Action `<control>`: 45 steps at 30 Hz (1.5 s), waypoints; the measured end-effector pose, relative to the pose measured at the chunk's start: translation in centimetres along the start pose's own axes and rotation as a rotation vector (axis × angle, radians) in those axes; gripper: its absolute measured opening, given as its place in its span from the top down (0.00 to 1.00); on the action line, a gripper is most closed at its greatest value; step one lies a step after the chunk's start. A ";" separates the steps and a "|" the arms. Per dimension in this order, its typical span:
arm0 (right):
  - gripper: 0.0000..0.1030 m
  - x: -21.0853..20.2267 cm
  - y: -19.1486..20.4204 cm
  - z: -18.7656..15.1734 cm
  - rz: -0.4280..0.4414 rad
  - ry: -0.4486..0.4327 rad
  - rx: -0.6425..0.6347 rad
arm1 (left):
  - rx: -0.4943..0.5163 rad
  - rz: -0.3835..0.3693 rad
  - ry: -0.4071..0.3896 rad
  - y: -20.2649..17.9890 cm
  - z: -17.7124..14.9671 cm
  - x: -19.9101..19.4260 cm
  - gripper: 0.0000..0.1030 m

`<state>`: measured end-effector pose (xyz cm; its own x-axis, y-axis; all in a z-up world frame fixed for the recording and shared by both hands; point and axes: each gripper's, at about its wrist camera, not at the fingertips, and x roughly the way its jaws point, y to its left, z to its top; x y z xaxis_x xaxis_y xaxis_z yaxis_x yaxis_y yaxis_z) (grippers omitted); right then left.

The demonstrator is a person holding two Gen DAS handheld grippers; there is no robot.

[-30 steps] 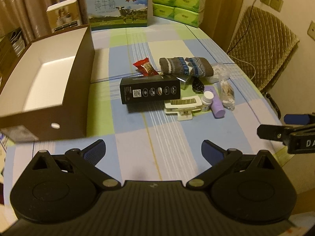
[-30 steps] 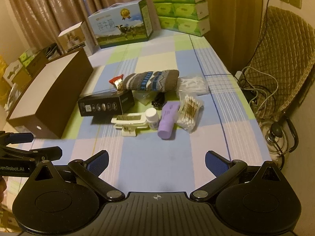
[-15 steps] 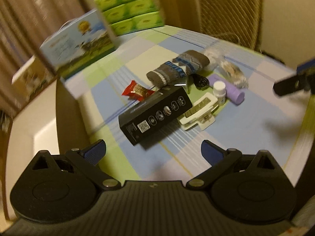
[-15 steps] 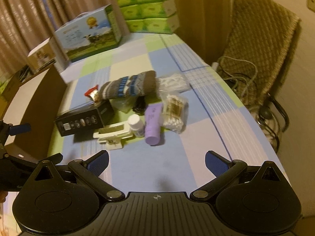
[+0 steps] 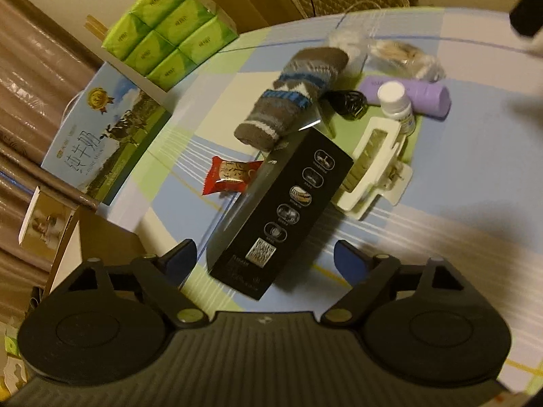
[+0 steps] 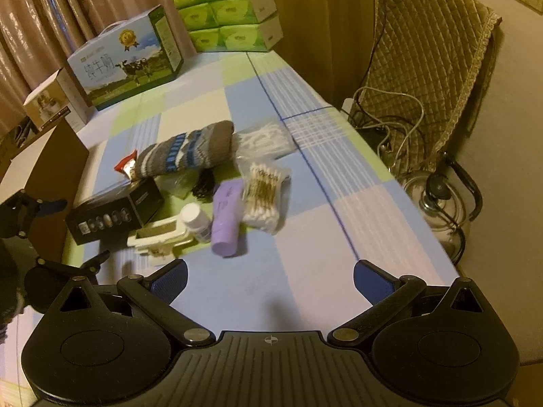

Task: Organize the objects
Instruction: 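Grasp the black product box with the left gripper while the right grasps the cotton swab bag, then carry both items into the shoebox and open both grippers to release them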

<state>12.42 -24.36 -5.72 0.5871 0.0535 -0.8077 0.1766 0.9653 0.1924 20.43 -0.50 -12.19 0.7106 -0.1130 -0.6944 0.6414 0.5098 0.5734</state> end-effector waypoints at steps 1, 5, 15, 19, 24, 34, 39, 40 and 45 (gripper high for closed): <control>0.02 0.1 -0.2 0.2 -0.002 0.002 0.000 | 0.012 0.007 -0.003 -0.2 0.1 0.4 0.16; 0.02 0.2 -1.7 0.6 -0.019 0.012 0.002 | 0.065 0.028 -0.003 -1.1 0.4 2.6 0.18; 0.02 1.0 -4.4 1.3 -0.020 0.028 0.032 | -0.102 -0.050 0.069 1.8 1.2 1.7 0.55; 0.02 1.5 -4.2 1.8 0.001 0.028 0.022 | -0.425 -0.221 0.166 5.9 0.6 0.7 0.62; 0.02 2.2 -4.0 2.2 0.017 0.034 0.006 | -0.607 -0.300 0.207 6.8 -0.4 0.1 0.62; 0.02 3.3 -3.7 2.7 0.046 0.031 -0.021 | -0.684 -0.279 0.240 7.0 0.6 2.8 0.63; 0.02 4.7 -3.1 3.4 0.092 0.015 -0.056 | -0.748 -0.255 0.193 7.4 0.4 1.6 0.63; 0.08 5.2 -3.0 3.7 0.104 0.014 -0.063 | -0.757 -0.246 0.191 7.5 0.3 1.3 0.63; 0.29 7.8 -3.0 5.1 0.180 0.027 -0.049 | -0.822 -0.208 0.191 8.2 0.2 -0.1 0.63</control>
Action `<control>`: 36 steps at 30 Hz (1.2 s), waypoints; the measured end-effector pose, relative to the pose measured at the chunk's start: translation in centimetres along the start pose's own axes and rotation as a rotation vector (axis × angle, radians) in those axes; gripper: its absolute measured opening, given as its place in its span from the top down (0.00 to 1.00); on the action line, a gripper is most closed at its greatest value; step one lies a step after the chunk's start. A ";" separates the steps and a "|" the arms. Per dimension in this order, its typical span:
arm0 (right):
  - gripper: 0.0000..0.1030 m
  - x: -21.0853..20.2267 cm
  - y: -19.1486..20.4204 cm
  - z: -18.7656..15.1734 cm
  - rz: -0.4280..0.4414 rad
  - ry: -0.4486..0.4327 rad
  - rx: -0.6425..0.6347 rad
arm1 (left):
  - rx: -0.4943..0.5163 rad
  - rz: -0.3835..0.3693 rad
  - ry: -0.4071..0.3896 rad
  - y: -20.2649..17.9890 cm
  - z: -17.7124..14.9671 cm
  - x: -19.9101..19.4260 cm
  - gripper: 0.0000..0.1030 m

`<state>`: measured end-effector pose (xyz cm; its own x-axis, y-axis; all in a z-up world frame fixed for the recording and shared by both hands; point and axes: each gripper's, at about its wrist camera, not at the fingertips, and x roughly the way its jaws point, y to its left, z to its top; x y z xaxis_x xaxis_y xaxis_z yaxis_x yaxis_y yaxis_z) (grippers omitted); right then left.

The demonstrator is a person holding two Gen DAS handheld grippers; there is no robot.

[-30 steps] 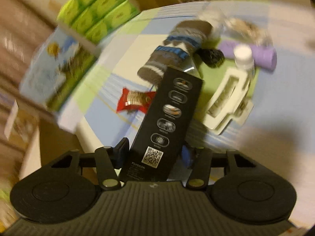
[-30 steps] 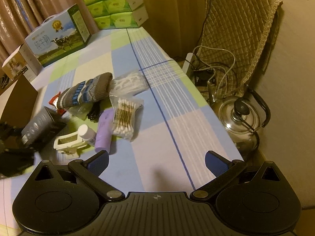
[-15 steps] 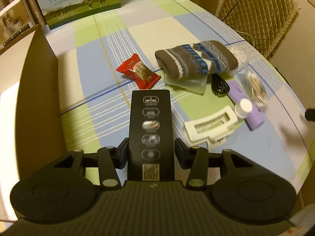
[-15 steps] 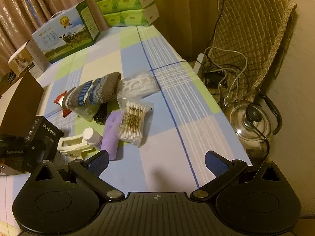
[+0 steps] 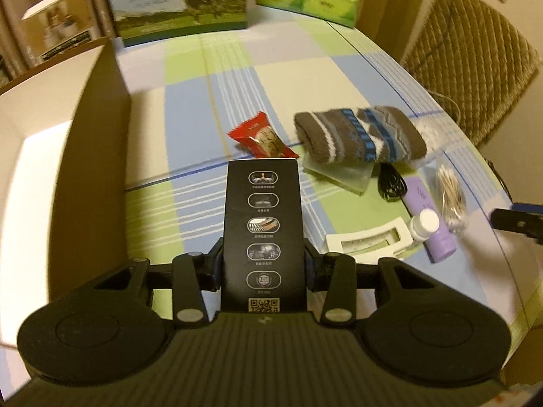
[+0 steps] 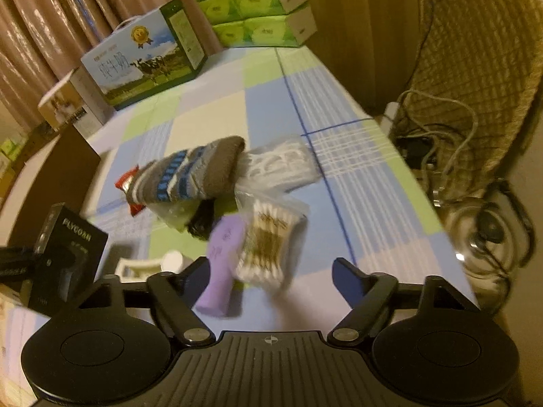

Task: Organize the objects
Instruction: 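Carry both items into the shoebox and open both grippers to release them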

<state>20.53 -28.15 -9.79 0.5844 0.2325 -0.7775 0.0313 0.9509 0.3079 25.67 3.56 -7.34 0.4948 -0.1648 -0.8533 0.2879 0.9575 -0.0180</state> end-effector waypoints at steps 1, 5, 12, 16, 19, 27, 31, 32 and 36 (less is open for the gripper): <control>0.32 0.6 -0.2 0.4 0.010 0.000 0.006 | -0.010 0.003 -0.007 0.1 0.0 -0.4 0.63; 0.39 2.7 -0.8 1.6 0.050 0.028 0.049 | -0.054 0.011 -0.032 0.3 0.0 -1.9 0.63; 0.64 5.7 -2.3 2.1 0.082 0.109 0.132 | -0.121 0.032 -0.081 0.8 -0.1 -4.5 0.63; 0.83 5.4 -2.9 1.7 0.104 0.104 0.151 | -0.144 0.046 -0.106 1.2 0.0 -5.9 0.63; 0.84 4.1 -2.9 2.0 0.105 0.074 0.142 | -0.156 0.055 -0.131 1.7 0.0 -7.1 0.63; 0.84 -0.8 0.7 3.8 0.214 -0.007 0.087 | -0.183 0.084 -0.210 3.9 0.3 -10.7 0.63; 0.84 -1.8 5.2 4.5 0.307 0.000 0.008 | -0.199 0.117 -0.246 5.9 0.4 -12.5 0.63; 0.84 -1.9 6.7 4.7 0.335 0.008 -0.013 | -0.204 0.127 -0.255 6.5 0.4 -13.0 0.63; 0.84 -1.4 13.2 4.8 0.450 0.043 -0.106 | -0.224 0.180 -0.284 9.3 0.1 -14.7 0.63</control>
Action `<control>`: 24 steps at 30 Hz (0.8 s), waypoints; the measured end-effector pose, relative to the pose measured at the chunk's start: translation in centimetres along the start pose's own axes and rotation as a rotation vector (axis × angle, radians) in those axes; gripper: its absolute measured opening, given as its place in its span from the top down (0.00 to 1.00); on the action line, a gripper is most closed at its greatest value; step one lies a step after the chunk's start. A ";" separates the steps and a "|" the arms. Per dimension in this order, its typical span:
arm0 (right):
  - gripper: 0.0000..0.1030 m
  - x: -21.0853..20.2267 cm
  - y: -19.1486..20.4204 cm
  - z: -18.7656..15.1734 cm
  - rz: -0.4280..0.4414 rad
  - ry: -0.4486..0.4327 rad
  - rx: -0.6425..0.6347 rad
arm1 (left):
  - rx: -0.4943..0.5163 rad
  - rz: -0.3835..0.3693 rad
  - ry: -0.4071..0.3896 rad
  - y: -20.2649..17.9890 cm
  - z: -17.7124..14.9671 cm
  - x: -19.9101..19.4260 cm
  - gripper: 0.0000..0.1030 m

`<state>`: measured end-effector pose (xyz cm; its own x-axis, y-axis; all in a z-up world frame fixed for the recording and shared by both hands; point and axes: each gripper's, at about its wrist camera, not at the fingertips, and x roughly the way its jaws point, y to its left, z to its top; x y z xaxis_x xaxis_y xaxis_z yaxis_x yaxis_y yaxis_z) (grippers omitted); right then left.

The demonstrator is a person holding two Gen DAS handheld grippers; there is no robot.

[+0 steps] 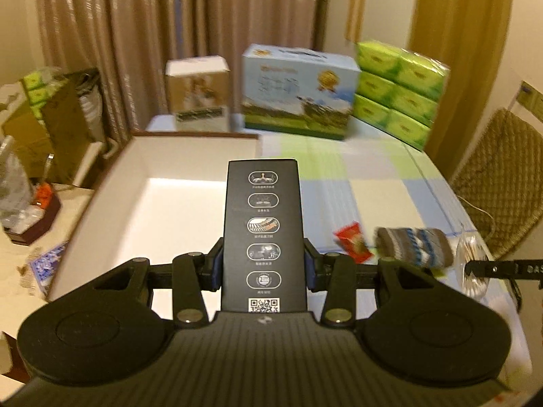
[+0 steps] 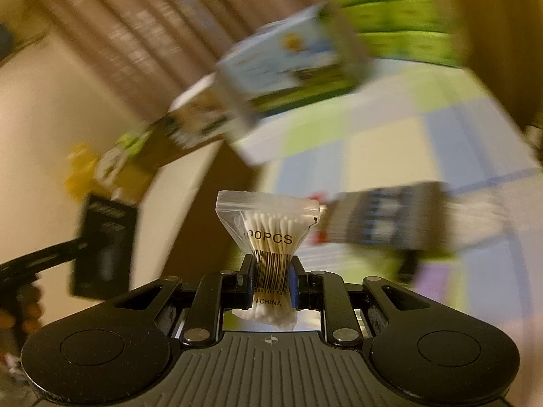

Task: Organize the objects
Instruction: 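Carry both items into the shoebox and open both grippers to release them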

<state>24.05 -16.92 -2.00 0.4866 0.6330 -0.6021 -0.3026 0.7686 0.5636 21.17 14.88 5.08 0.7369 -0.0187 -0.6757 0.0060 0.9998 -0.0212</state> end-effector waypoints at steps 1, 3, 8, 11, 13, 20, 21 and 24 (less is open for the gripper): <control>0.84 0.9 1.5 0.1 0.028 0.011 -0.024 | -0.002 0.013 -0.002 0.7 0.1 -0.1 0.63; 0.84 2.8 4.2 0.4 0.074 0.032 -0.064 | -0.002 0.043 -0.008 2.3 0.4 -0.3 0.63; 0.84 7.6 10.6 0.6 0.162 0.075 -0.154 | 0.002 0.106 -0.002 6.1 0.9 0.0 0.63; 0.84 10.6 13.4 0.5 0.170 0.101 -0.195 | 0.008 0.124 0.010 8.2 1.0 0.7 0.63; 0.84 12.5 15.1 0.4 0.156 0.122 -0.218 | 0.016 0.131 0.021 9.2 1.2 1.5 0.63; 0.84 18.8 16.9 -0.9 0.061 0.215 -0.254 | 0.031 0.120 0.078 12.5 1.0 5.1 0.63; 0.84 19.6 16.9 -1.1 0.042 0.230 -0.256 | 0.034 0.117 0.083 12.8 0.8 5.7 0.63; 0.84 21.5 16.7 -1.5 0.010 0.261 -0.262 | 0.025 0.101 0.105 14.0 0.5 7.5 0.63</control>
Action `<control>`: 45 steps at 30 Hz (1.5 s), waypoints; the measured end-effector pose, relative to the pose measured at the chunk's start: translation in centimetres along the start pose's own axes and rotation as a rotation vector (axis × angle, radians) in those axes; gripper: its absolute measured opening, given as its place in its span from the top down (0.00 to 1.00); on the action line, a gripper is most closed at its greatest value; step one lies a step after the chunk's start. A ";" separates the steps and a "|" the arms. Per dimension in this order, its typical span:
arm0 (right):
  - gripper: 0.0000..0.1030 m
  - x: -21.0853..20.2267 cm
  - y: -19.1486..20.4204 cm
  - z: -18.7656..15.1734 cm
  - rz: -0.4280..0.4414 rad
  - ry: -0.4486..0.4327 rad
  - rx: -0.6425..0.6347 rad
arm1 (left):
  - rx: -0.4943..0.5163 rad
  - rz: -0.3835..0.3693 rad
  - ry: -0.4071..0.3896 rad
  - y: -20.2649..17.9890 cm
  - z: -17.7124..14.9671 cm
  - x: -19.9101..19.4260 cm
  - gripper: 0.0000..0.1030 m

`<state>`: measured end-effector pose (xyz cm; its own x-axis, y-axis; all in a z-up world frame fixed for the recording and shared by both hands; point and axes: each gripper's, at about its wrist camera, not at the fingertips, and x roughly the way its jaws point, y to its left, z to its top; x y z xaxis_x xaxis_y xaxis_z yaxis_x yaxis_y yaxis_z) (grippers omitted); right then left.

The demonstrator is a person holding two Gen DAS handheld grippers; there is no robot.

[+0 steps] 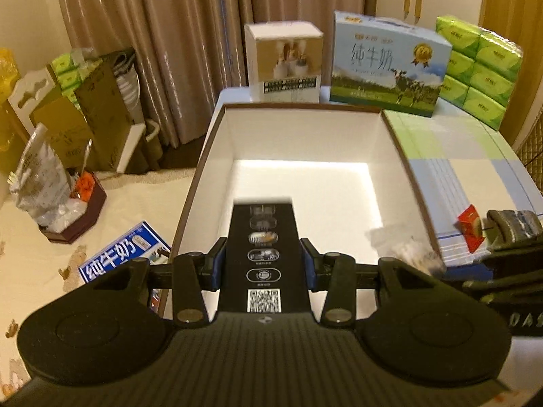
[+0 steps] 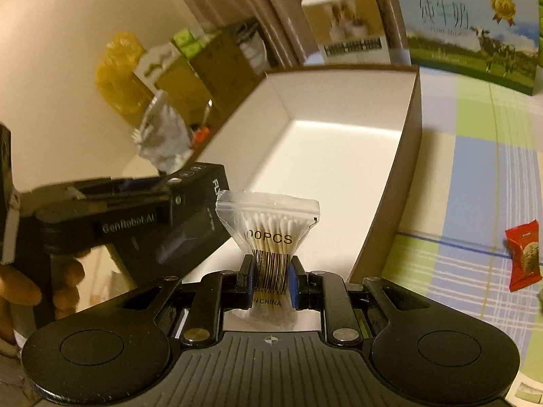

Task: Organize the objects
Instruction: 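Carry both items into the shoebox and open both grippers to release them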

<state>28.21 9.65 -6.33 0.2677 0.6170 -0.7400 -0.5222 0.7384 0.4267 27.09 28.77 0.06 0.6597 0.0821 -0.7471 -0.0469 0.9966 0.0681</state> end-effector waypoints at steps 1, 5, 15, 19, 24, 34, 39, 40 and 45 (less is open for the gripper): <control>0.84 0.5 -0.2 -0.1 -0.010 0.009 0.001 | -0.002 -0.005 0.003 0.2 0.0 0.5 0.63; 0.84 1.7 -0.6 0.5 -0.030 0.022 0.007 | -0.003 -0.022 0.007 0.7 0.5 1.9 0.63; 0.84 3.0 -0.4 1.6 -0.085 0.033 -0.010 | -0.010 -0.018 -0.032 1.2 0.5 4.6 0.63; 0.84 3.7 -0.2 1.5 -0.109 0.036 -0.047 | -0.012 -0.034 0.004 1.7 -0.4 5.7 0.52; 0.84 4.2 0.4 1.5 -0.134 0.027 -0.095 | -0.005 -0.036 0.040 2.1 -1.0 5.5 0.48; 0.28 2.9 2.5 -0.3 -0.187 -0.035 -0.295 | 0.004 -0.039 0.062 2.4 -1.5 3.3 0.25; 0.24 1.7 2.9 -1.2 -0.167 -0.058 -0.300 | 0.019 -0.032 0.078 1.9 -1.9 2.3 0.23; 0.23 1.4 3.0 -1.2 -0.167 -0.064 -0.297 | 0.017 -0.031 0.081 1.9 -1.9 2.1 0.23; 0.18 0.0 3.1 -1.3 -0.168 -0.084 -0.274 | 0.003 -0.025 0.089 1.5 -2.1 0.9 0.18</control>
<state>25.52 11.63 -5.70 0.4284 0.5220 -0.7376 -0.6604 0.7380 0.1387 26.00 30.34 -1.88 0.5914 0.0581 -0.8043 -0.0291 0.9983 0.0507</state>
